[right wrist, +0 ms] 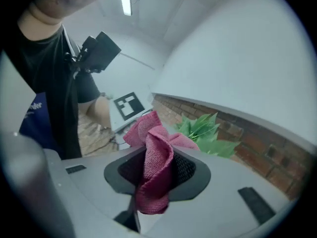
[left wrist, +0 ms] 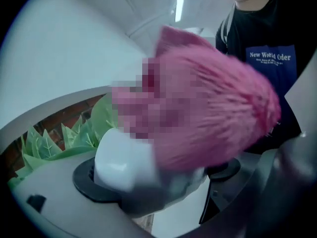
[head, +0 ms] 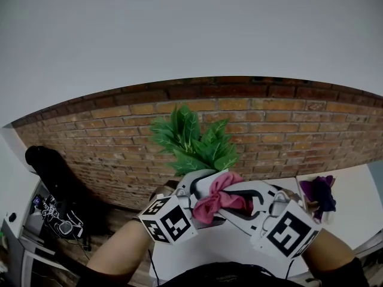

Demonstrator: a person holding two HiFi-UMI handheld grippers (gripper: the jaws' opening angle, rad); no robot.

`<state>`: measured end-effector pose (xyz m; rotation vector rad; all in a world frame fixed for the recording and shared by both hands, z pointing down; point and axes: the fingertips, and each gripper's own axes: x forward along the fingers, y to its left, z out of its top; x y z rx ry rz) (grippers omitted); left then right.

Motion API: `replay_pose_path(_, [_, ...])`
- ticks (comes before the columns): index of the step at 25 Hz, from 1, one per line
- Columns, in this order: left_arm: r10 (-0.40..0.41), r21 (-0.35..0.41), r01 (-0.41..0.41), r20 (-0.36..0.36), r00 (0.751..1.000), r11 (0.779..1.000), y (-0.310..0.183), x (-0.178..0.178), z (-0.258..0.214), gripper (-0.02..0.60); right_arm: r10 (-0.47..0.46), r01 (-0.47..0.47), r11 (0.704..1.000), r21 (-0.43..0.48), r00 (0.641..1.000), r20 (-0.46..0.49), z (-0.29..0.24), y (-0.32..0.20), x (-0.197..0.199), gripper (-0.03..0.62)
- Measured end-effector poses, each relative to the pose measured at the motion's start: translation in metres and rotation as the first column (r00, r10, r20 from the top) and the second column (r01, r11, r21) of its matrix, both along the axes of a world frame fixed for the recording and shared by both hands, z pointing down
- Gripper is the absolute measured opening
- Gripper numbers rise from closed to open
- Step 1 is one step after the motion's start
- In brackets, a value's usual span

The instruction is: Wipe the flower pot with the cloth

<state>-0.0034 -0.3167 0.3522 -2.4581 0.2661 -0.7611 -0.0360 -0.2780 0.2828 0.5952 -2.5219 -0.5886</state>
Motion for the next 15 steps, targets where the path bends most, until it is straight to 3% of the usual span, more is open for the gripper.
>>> replay_pose_path(2, [-0.008, 0.031, 0.006, 0.058, 0.998, 1.0, 0.0, 0.005, 0.005, 0.537, 0.1, -0.091, 0.98, 0.179, 0.994, -0.04, -0.012, -0.022, -0.001, 0.106])
replay_pose_path(4, [-0.033, 0.026, 0.031, 0.091, 0.995, 0.999, -0.002, 0.009, 0.01, 0.537, 0.175, -0.13, 0.933, 0.335, 0.979, -0.106, -0.013, -0.033, -0.004, 0.106])
replay_pose_path(7, [-0.097, -0.018, 0.099, 0.111, 0.989, 0.995, -0.009, 0.004, 0.012, 0.537, 0.234, -0.117, 0.879, 0.462, 0.95, -0.205, 0.001, -0.034, -0.014, 0.106])
replay_pose_path(9, [-0.133, -0.022, 0.137, 0.128, 0.983, 0.99, -0.014, -0.001, 0.013, 0.537, 0.238, -0.097, 0.876, 0.473, 0.939, -0.248, 0.012, -0.031, -0.018, 0.106])
replay_pose_path(15, [-0.179, 0.051, 0.174, 0.128, 0.975, 0.983, -0.027, -0.008, 0.009, 0.535, 0.125, -0.018, 0.949, 0.313, 0.937, -0.325, 0.047, -0.008, -0.015, 0.104])
